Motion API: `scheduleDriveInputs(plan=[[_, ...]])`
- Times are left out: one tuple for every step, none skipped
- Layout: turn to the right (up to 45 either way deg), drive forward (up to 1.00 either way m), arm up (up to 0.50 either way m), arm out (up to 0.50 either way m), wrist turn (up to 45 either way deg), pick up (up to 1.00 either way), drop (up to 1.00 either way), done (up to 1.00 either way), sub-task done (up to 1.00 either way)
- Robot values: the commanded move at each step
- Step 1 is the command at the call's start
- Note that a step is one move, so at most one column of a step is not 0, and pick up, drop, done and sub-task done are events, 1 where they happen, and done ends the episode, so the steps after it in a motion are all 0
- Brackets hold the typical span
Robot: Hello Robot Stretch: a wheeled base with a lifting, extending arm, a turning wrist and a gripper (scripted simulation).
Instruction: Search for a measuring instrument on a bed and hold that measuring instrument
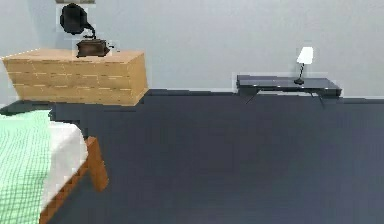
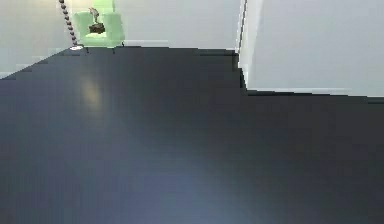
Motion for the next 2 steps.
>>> scheduleDriveInputs(plan=[[-12.0, 0.0, 0.0, 0.0, 0.0, 0.0, 0.0, 0.0, 0.0], [0.0, 0.85, 0.0, 0.0, 0.0, 0.0, 0.0, 0.0, 0.0]])
